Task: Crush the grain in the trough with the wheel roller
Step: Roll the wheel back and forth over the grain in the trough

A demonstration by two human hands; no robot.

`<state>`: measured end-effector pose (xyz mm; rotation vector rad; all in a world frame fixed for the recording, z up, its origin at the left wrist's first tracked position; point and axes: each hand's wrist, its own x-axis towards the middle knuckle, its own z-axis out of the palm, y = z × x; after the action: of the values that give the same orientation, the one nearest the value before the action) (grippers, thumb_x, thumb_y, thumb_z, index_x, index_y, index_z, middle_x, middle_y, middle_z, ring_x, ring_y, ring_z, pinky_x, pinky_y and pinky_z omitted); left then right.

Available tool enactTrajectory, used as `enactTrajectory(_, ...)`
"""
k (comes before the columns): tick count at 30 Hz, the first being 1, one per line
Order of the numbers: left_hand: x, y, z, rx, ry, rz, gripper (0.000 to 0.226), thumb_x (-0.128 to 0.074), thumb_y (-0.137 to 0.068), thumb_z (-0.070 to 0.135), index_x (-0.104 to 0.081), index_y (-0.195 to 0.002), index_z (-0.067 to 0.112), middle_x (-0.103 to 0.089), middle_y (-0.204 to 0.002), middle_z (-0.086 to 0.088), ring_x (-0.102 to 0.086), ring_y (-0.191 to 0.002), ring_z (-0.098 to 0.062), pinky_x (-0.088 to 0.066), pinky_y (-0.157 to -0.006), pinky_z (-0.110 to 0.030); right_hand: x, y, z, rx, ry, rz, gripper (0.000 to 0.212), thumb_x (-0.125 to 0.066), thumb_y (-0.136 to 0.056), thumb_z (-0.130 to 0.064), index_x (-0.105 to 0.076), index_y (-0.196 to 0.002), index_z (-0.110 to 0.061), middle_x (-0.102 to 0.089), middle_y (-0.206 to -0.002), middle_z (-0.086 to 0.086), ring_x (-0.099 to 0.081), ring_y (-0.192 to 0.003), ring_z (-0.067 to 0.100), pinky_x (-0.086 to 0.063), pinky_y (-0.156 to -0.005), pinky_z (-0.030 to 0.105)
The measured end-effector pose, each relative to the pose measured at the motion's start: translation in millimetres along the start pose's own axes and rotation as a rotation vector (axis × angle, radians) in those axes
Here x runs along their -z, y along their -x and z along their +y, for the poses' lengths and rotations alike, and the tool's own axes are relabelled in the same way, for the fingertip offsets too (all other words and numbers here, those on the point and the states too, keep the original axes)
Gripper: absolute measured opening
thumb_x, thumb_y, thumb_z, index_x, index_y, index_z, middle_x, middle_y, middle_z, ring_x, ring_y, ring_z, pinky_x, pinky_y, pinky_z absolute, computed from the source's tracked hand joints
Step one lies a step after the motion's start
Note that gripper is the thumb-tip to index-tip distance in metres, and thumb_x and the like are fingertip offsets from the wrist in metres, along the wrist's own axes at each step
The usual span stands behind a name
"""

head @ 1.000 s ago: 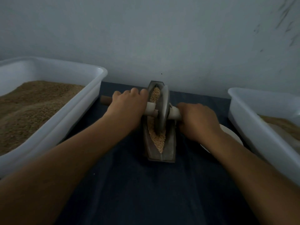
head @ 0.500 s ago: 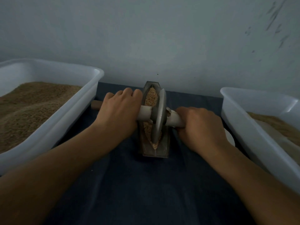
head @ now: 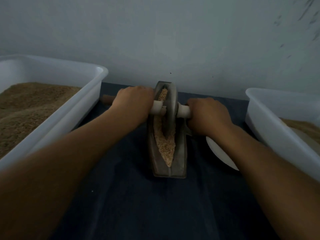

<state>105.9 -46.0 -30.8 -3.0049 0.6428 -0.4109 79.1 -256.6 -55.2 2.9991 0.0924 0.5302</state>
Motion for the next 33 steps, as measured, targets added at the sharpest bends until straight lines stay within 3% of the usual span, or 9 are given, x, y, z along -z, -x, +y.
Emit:
enactTrajectory(5, -7, -25, -7, 0.024, -0.005, -0.055, 0.030, -0.065, -0.086, 0.012, -0.053, -0.114, 0.009, -0.061, -0.109, -0.014, -0.060, -0.096, -0.032, -0.048, -0.079, -0.043, -3, -43, 6, 0.028, 0.032, -0.122, 0.029, -0.067, -0.080, -0.032, -0.064, -0.109, -0.026, -0.067, -0.108, 0.005, -0.062, -0.092, 0.027, -0.039, -0.065, 0.030)
enactTrajectory(13, -14, -34, -13, 0.042, 0.030, -0.052, 0.032, -0.066, -0.086, 0.018, -0.053, -0.114, 0.012, -0.061, -0.111, -0.013, -0.060, -0.099, -0.031, -0.049, -0.082, -0.042, 3, -55, -1, -0.014, 0.091, -0.133, 0.035, -0.068, -0.083, -0.032, -0.065, -0.117, -0.027, -0.065, -0.111, 0.006, -0.062, -0.096, 0.027, -0.037, -0.064, 0.029)
enactTrajectory(16, -13, -25, -12, 0.049, 0.041, -0.058, 0.035, -0.068, -0.084, 0.018, -0.051, -0.115, 0.013, -0.060, -0.112, -0.012, -0.060, -0.099, -0.031, -0.051, -0.085, -0.045, 4, -41, -5, -0.019, 0.100, -0.078, 0.029, -0.069, -0.082, -0.032, -0.067, -0.111, -0.025, -0.067, -0.105, 0.005, -0.064, -0.093, 0.027, -0.034, -0.061, 0.027)
enactTrajectory(20, -11, -8, -6, 0.020, 0.013, 0.011, 0.039, -0.071, -0.082, 0.020, -0.048, -0.113, 0.014, -0.059, -0.112, -0.010, -0.059, -0.099, -0.030, -0.042, -0.076, -0.040, 3, -8, -4, -0.002, 0.051, 0.025, 0.018, -0.066, -0.081, -0.034, -0.064, -0.097, -0.026, -0.067, -0.095, 0.002, -0.063, -0.087, 0.026, -0.029, -0.057, 0.027)
enactTrajectory(27, -5, 32, 1, 0.002, 0.008, 0.065, 0.044, -0.074, -0.078, 0.022, -0.041, -0.107, 0.016, -0.054, -0.110, -0.010, -0.057, -0.098, -0.029, -0.033, -0.075, -0.038, 13, 39, -12, 0.074, 0.018, 0.168, 0.018, -0.069, -0.077, -0.034, -0.062, -0.092, -0.026, -0.065, -0.083, -0.002, -0.062, -0.074, 0.025, -0.028, -0.057, 0.030)
enactTrajectory(30, -4, 49, -2, -0.003, 0.063, 0.083, 0.045, -0.072, -0.080, 0.023, -0.029, -0.094, 0.022, -0.051, -0.101, -0.006, -0.052, -0.084, -0.023, -0.033, -0.072, -0.037, 23, 54, -18, 0.105, 0.004, 0.274, 0.018, -0.075, -0.071, -0.027, -0.063, -0.083, -0.021, -0.063, -0.074, 0.000, -0.059, -0.064, 0.026, -0.025, -0.058, 0.029)
enactTrajectory(33, -3, 63, -4, -0.010, 0.103, 0.103, 0.049, -0.071, -0.080, 0.025, -0.024, -0.091, 0.025, -0.036, -0.088, 0.001, -0.036, -0.074, -0.016, -0.033, -0.067, -0.036, 31, 64, -20, 0.129, 0.008, 0.319, 0.019, -0.077, -0.068, -0.024, -0.064, -0.081, -0.019, -0.061, -0.069, 0.001, -0.056, -0.059, 0.026, -0.026, -0.057, 0.028)
